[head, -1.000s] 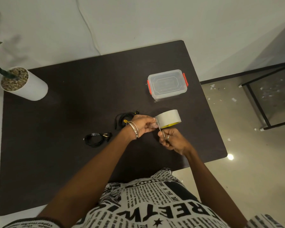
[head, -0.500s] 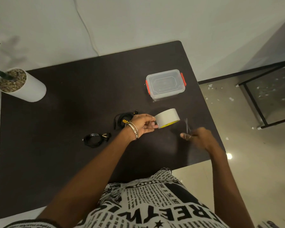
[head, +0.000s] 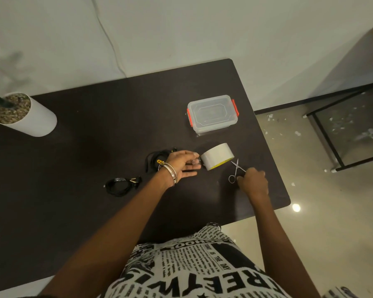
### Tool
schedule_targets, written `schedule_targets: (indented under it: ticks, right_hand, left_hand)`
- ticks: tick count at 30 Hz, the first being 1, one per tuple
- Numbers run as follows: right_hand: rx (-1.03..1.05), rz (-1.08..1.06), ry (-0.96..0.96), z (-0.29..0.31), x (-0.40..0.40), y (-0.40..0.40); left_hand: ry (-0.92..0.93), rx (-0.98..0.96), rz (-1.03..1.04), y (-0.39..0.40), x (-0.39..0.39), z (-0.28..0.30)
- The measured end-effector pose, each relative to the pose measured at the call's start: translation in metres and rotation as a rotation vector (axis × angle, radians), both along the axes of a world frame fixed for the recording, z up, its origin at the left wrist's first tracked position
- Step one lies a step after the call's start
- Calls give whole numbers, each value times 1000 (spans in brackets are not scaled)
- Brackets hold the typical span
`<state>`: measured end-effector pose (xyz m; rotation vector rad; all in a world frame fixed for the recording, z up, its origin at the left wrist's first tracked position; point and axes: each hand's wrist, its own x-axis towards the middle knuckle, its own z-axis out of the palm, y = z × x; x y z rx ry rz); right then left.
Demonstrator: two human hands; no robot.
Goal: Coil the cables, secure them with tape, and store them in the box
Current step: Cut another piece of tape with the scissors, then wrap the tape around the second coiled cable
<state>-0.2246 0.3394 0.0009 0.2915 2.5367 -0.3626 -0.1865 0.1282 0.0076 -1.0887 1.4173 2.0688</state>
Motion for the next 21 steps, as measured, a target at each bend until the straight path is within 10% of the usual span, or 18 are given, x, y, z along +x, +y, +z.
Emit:
schedule_targets:
  ticks: [6,10,21]
  right_hand:
    - [-486,-11,465,48,-10,-14]
    - [-868,35,283,57,-14,-63]
    - [-992,71,-42,41,11,-137]
  left_hand:
    - [60,-10,100,-9,6,3]
    - [126,-8,92,-19,16,14]
    - [326,-220,85,-49,54,32]
